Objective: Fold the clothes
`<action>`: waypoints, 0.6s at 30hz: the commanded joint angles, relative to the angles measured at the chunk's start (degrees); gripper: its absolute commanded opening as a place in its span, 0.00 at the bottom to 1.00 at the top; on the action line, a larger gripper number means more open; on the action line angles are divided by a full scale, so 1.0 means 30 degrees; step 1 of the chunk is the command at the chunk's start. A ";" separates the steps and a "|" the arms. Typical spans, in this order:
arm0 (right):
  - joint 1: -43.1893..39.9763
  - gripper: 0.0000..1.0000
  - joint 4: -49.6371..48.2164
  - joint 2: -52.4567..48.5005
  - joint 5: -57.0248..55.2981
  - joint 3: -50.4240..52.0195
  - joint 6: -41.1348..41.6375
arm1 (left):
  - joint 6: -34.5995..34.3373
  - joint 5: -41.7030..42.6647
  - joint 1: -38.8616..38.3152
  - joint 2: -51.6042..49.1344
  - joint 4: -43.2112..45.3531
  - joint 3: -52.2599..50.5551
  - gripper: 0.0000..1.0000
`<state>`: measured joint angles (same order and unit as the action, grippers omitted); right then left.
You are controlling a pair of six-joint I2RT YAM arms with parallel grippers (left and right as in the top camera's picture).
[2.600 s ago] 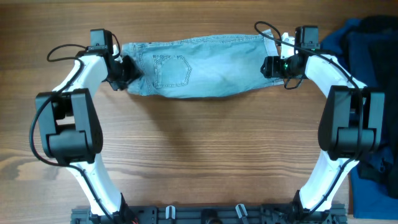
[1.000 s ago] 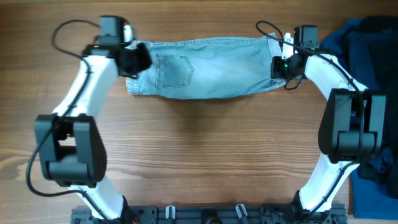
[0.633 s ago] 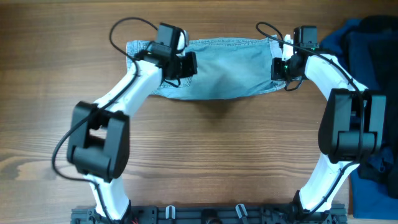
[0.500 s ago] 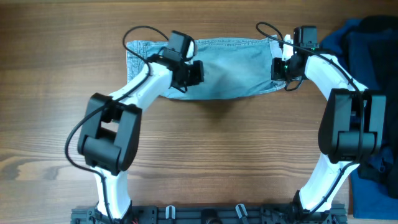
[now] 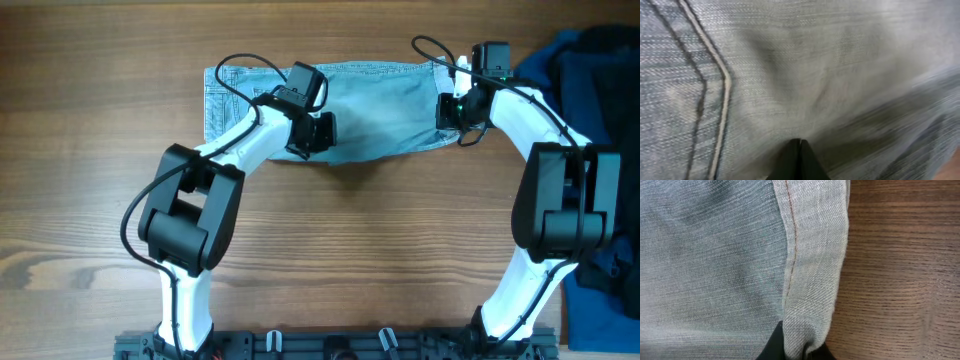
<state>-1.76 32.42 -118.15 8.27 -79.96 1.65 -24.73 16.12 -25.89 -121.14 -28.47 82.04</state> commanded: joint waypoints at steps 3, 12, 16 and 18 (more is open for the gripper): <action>-0.0051 0.04 0.0000 0.0583 -0.0627 0.0262 -0.0044 | -0.0561 0.0270 0.0182 0.0911 -0.0153 0.1239 0.04; -0.0051 0.05 -0.0080 0.0583 -0.0627 0.0262 -0.0044 | -0.0918 0.0255 -0.1632 0.0459 -0.2659 0.0852 0.04; -0.0051 0.04 -0.0058 0.0583 -0.0627 0.0262 -0.0044 | -0.0911 0.0248 -0.2441 -0.0568 -0.2747 0.0758 0.04; -0.0051 0.04 -0.0058 0.0583 -0.0627 0.0270 -0.0044 | -0.0911 -0.0357 -0.2681 -0.1129 -0.2747 0.0758 0.04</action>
<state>-1.76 32.38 -118.15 8.03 -79.96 1.65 -26.92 16.58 -32.93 -121.25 -36.49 84.86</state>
